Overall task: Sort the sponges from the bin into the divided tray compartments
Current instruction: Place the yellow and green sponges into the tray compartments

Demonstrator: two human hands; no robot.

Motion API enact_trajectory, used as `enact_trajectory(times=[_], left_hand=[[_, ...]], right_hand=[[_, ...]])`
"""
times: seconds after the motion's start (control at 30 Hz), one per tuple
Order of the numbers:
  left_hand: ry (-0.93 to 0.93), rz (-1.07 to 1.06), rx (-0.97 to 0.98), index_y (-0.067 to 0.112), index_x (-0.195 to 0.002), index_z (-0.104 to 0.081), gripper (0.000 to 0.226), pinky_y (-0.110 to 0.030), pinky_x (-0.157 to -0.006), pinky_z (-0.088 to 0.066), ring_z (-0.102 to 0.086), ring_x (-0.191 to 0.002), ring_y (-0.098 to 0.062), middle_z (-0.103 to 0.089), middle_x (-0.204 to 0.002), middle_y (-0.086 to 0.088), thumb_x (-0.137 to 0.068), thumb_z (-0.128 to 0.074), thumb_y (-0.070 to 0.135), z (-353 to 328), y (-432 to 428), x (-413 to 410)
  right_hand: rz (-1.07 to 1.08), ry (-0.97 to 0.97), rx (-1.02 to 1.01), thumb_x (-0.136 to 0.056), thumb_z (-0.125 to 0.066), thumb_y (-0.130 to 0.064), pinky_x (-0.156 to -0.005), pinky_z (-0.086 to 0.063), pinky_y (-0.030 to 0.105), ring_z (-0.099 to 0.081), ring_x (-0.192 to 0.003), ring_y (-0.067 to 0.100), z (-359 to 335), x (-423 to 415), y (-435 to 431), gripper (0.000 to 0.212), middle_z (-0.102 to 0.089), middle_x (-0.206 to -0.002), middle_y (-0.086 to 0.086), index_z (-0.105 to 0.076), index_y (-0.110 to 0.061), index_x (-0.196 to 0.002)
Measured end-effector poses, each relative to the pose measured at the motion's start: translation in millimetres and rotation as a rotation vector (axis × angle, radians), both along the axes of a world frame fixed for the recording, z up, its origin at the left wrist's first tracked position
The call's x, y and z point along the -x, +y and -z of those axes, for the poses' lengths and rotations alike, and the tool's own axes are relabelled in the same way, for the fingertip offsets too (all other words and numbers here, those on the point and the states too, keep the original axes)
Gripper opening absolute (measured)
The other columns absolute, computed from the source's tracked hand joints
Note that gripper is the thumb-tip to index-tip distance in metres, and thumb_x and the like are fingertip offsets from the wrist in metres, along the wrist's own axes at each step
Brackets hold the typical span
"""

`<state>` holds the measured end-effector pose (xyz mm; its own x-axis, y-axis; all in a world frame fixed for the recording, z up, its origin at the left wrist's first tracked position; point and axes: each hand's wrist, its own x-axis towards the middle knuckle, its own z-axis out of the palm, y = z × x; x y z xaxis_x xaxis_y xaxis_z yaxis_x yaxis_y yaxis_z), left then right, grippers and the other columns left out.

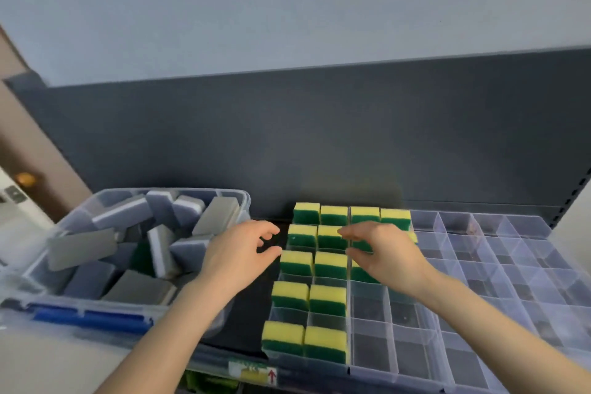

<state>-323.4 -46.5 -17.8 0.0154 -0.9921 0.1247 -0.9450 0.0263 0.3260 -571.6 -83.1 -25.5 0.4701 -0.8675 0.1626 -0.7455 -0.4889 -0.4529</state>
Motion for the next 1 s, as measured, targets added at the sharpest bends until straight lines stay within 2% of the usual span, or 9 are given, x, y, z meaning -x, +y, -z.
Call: enact_trajectory(times=[0.1, 0.2, 0.33, 0.43, 0.57, 0.67, 0.77, 0.9, 1.0], left_hand=[[0.008, -0.109, 0.044, 0.038, -0.115, -0.061, 0.03, -0.03, -0.079, -0.051, -0.061, -0.097, -0.005, -0.065, -0.102, 0.017, -0.085, -0.064, 0.042, -3, 12, -41], [-0.064, -0.152, 0.057, 0.036, -0.119, -0.06, 0.033, -0.033, -0.08, -0.053, -0.061, -0.101, -0.009, -0.064, -0.11, 0.017, -0.086, -0.062, 0.04, -9, 25, -83], [-0.111, -0.187, 0.092, 0.036, -0.123, -0.058, 0.035, -0.029, -0.076, -0.051, -0.06, -0.103, -0.009, -0.063, -0.115, 0.015, -0.088, -0.061, 0.039, -16, 40, -142], [-0.107, -0.193, 0.076, 0.037, -0.123, -0.057, 0.034, -0.026, -0.069, -0.052, -0.061, -0.098, -0.007, -0.063, -0.113, 0.015, -0.089, -0.06, 0.039, -18, 49, -188], [-0.046, -0.206, 0.057, 0.034, -0.122, -0.059, 0.035, -0.025, -0.074, -0.053, -0.061, -0.097, -0.005, -0.065, -0.113, 0.014, -0.088, -0.063, 0.038, -15, 58, -243], [-0.026, -0.206, 0.044, 0.033, -0.12, -0.062, 0.032, -0.023, -0.074, -0.049, -0.06, -0.097, -0.005, -0.065, -0.111, 0.014, -0.087, -0.064, 0.037, -8, 62, -277], [-0.011, -0.186, 0.009, 0.033, -0.12, -0.062, 0.034, -0.027, -0.078, -0.052, -0.059, -0.097, -0.004, -0.066, -0.111, 0.013, -0.087, -0.065, 0.037, 0, 60, -306], [0.003, -0.177, -0.062, 0.035, -0.121, -0.06, 0.036, -0.031, -0.08, -0.054, -0.06, -0.098, -0.007, -0.066, -0.111, 0.012, -0.086, -0.065, 0.04, 11, 53, -333], [0.021, -0.158, -0.08, 0.034, -0.121, -0.06, 0.036, -0.024, -0.077, -0.051, -0.06, -0.096, -0.006, -0.066, -0.111, 0.012, -0.086, -0.066, 0.039, 18, 45, -339]], right_hand=[[0.011, 0.002, 0.024, -0.09, -0.059, -0.025, -0.094, -0.045, 0.021, -0.057, -0.113, 0.008, -2, -32, 2, 0.038, -0.058, -0.128, -0.01, -0.055, -0.028, -0.128], [0.015, 0.026, 0.046, -0.09, -0.058, -0.025, -0.095, -0.046, 0.024, -0.057, -0.113, 0.011, -6, -69, 8, 0.038, -0.059, -0.127, -0.009, -0.055, -0.028, -0.127], [0.011, 0.028, 0.064, -0.089, -0.059, -0.023, -0.094, -0.047, 0.028, -0.057, -0.112, 0.012, -12, -120, 15, 0.037, -0.061, -0.125, -0.009, -0.057, -0.026, -0.125], [0.008, 0.036, 0.067, -0.086, -0.06, -0.022, -0.092, -0.047, 0.027, -0.059, -0.109, 0.012, -13, -158, 21, 0.037, -0.062, -0.122, -0.01, -0.059, -0.027, -0.123], [-0.008, 0.059, 0.077, -0.086, -0.058, -0.022, -0.088, -0.048, 0.027, -0.06, -0.105, 0.014, -11, -205, 27, 0.036, -0.063, -0.121, -0.009, -0.06, -0.029, -0.122], [0.002, 0.066, 0.067, -0.087, -0.057, -0.022, -0.09, -0.046, 0.025, -0.059, -0.11, 0.014, -6, -236, 30, 0.037, -0.062, -0.124, -0.009, -0.059, -0.028, -0.123], [-0.01, 0.085, 0.062, -0.088, -0.057, -0.023, -0.092, -0.045, 0.023, -0.058, -0.11, 0.013, 0, -263, 31, 0.038, -0.06, -0.126, -0.009, -0.057, -0.029, -0.125], [-0.004, 0.19, 0.027, -0.088, -0.056, -0.024, -0.095, -0.045, 0.025, -0.055, -0.114, 0.014, 8, -288, 28, 0.044, -0.056, -0.13, -0.008, -0.05, -0.032, -0.131], [0.021, 0.344, 0.083, -0.089, -0.054, -0.024, -0.098, -0.043, 0.032, -0.048, -0.12, 0.018, 12, -297, 26, 0.045, -0.053, -0.133, -0.006, -0.047, -0.033, -0.133]])
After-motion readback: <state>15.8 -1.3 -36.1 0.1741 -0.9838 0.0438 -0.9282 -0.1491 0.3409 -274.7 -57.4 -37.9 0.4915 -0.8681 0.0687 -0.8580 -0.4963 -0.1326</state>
